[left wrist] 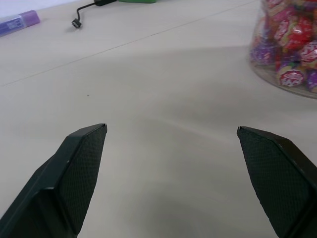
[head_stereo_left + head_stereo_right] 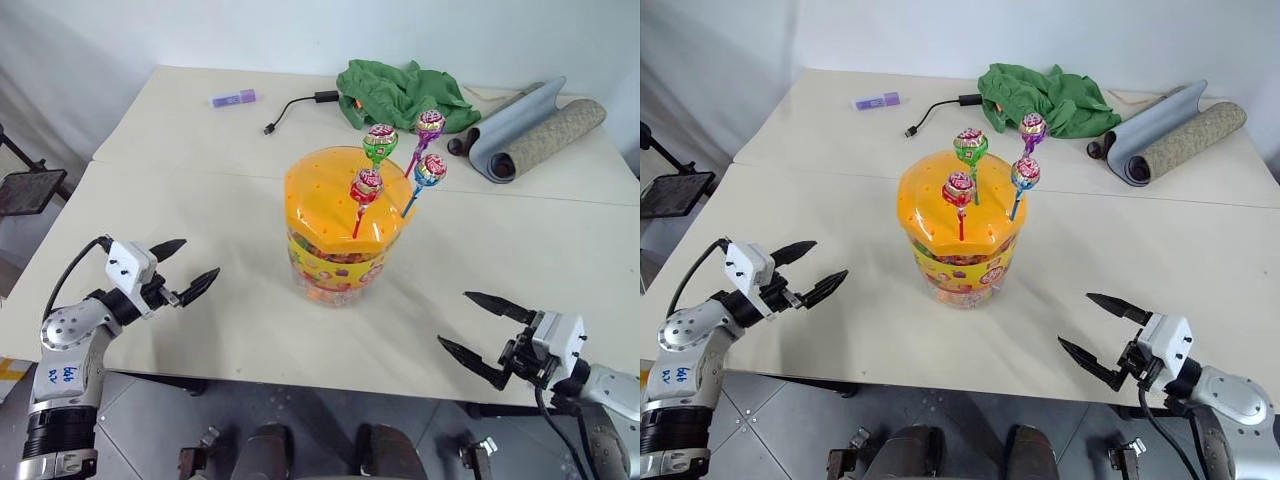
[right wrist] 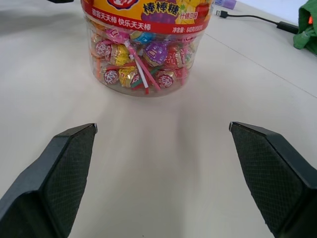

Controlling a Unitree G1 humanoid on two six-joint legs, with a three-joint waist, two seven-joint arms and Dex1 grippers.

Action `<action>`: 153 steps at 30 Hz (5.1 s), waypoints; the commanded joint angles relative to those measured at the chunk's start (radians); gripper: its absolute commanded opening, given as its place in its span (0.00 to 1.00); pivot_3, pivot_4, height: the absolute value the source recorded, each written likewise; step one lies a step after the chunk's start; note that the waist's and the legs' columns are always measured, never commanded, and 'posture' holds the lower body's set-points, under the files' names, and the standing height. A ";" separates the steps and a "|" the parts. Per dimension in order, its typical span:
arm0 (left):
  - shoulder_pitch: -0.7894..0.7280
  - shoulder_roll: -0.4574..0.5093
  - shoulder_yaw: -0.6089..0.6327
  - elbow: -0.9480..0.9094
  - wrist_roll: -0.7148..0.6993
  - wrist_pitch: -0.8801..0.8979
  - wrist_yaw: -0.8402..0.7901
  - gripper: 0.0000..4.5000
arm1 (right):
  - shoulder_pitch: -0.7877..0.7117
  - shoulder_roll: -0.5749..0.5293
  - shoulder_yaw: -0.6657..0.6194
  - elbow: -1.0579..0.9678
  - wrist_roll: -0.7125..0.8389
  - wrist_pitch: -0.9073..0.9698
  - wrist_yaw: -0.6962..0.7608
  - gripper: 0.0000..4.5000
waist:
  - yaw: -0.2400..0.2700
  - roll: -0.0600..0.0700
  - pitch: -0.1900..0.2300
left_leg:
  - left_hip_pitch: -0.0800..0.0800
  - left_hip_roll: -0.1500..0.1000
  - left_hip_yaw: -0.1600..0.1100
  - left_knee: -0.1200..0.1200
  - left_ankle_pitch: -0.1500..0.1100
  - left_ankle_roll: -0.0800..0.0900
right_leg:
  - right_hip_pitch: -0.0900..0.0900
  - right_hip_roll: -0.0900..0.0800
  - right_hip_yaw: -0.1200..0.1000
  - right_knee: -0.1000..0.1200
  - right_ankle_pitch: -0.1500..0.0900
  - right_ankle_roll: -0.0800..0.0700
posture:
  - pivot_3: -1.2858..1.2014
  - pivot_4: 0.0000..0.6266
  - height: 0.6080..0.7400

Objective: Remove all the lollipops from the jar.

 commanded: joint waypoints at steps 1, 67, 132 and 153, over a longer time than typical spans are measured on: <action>0.020 0.033 0.014 -0.050 -0.032 0.023 -0.045 0.99 | 0.007 -0.025 -0.036 -0.042 0.031 0.012 0.011 1.00 | 0.000 0.000 0.000 | 0.000 0.000 0.000 0.000 0.000 0.000 | 0.000 0.000 0.000 0.000 0.000 0.000 | 0.52 0.24 1.00; -0.178 0.182 -0.041 -0.321 -0.434 0.406 -0.577 1.00 | -0.235 -0.466 0.006 0.279 -0.088 0.631 -0.220 0.13 | 0.003 0.002 0.001 | -0.003 0.003 0.008 0.006 -0.003 0.003 | -0.004 0.003 0.009 0.000 0.000 0.000 | 0.52 0.24 1.00; -0.205 0.114 -0.002 -0.261 -0.471 0.396 -0.472 1.00 | -0.474 -0.334 -0.159 0.052 0.249 0.532 0.015 0.53 | -0.019 0.008 0.004 | -0.004 0.012 0.019 0.012 -0.007 0.003 | -0.017 0.007 0.025 0.008 0.000 0.000 | 0.52 0.24 1.00; -0.162 0.102 0.054 -0.329 -0.526 0.454 -0.391 1.00 | -1.039 -0.056 0.243 -0.068 0.336 0.766 -0.074 0.39 | -0.006 0.006 0.003 | -0.007 0.009 0.012 0.014 -0.010 0.002 | -0.017 0.008 0.021 0.010 0.000 0.000 | 0.52 0.24 1.00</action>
